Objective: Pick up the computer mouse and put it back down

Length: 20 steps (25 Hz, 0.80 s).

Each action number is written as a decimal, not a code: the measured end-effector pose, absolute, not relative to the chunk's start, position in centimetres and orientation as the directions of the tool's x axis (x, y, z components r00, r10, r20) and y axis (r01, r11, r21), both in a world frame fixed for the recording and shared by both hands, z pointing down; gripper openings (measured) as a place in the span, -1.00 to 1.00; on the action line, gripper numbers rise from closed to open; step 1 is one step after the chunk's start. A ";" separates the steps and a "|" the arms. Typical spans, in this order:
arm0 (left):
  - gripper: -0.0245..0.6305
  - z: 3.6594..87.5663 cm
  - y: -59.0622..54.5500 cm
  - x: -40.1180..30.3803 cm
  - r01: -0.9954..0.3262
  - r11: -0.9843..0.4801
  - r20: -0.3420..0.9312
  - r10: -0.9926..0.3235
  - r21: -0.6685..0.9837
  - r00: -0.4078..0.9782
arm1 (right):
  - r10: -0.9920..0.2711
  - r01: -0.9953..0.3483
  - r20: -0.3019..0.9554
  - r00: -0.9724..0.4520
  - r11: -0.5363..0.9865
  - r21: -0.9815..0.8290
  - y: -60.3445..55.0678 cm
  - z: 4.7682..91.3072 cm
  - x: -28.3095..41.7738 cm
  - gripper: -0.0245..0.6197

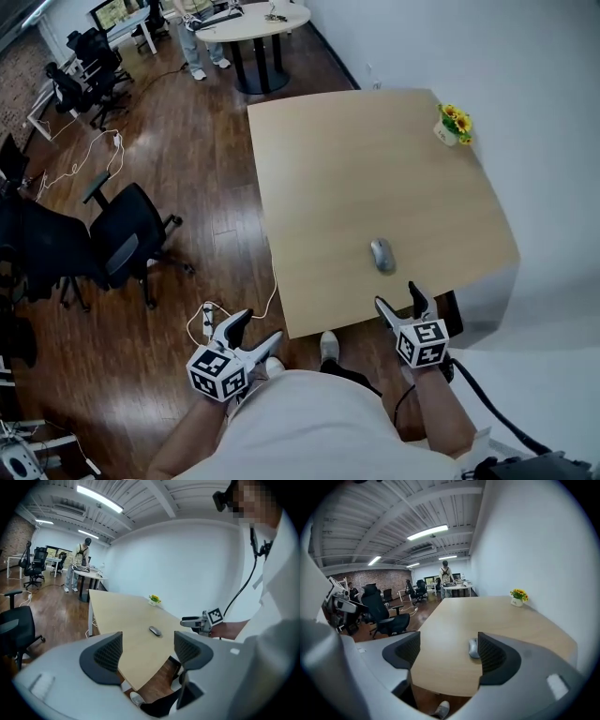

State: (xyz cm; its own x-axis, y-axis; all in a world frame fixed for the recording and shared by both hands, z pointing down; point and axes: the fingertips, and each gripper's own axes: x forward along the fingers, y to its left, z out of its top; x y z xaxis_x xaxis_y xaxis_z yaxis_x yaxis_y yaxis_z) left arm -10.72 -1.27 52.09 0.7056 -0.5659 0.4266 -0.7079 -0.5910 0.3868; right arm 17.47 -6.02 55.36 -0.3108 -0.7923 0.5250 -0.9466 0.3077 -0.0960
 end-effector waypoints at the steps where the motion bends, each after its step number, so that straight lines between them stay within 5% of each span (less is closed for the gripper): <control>1: 0.04 52.2 -1.2 -10.6 -0.694 -0.606 0.422 -0.552 0.390 0.719 | -0.800 -0.950 0.519 -0.301 0.297 -0.093 -4.9 54.4 17.4 0.28; 20: 0.04 52.2 1.6 -11.5 -0.578 -0.709 0.387 -0.440 0.404 0.810 | -0.847 -0.975 0.481 -0.224 0.197 -0.106 6.9 49.2 12.8 0.27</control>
